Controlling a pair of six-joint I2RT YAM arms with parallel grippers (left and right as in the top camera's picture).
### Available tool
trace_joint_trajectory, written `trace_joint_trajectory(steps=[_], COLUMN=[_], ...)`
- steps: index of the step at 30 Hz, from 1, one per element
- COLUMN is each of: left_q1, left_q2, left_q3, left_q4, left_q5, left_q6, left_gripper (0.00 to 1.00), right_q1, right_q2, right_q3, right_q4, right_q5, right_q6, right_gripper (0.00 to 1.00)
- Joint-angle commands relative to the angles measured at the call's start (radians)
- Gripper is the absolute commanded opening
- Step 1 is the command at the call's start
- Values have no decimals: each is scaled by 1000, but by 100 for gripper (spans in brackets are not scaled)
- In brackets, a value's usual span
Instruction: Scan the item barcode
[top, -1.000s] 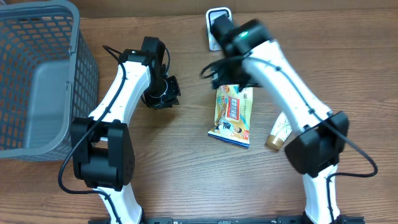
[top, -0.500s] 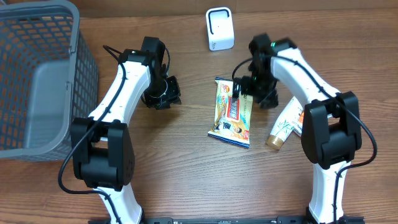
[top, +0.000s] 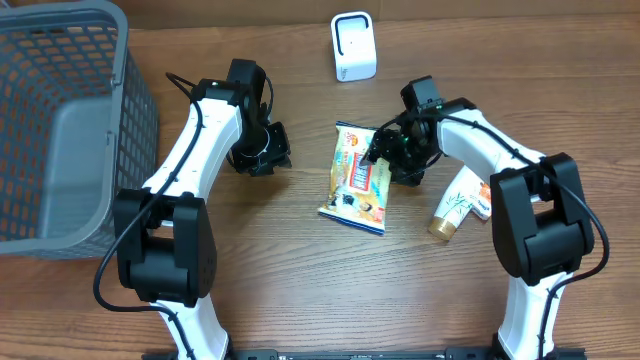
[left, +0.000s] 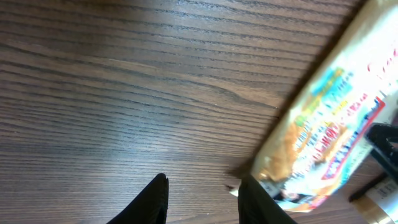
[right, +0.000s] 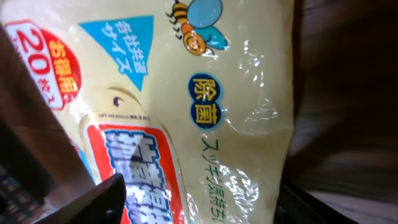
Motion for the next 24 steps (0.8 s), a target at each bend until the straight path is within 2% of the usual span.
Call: trace_joint_trajectory(steps=[1,4,5,8,10,15,20,24], left_q1=[-2,-2,-2,-12,-23,-53,-84,-100], left_q2=[5,5,5,5,5,5,5,5], left_q3=[19,19,19,10,-3,-82,-197,-253], left_q4=[-2,3,9,55,87,177,330,392], left_q5=[-6,0,11,74,76,77,160,161], left_q6=[15,13,10,6,4,-55,-81,-165], left_gripper=[31,31,28,10,5,4,4,4], right_q1=[50,63,68,79,80,80,83,105], right_q2=[83,85,85,85,85,85,85,95], right_q3=[-87,-88,-88,-88,-88,-88,-88,-108], right_q4=[39,53,52,48,50,50,43,40], right_q5=[32,31,33,46,45,13,-4,-18], right_q6=[76,82,82,105,110,115,115,176], right_gripper=[69,66,66,69,71,75,79,81])
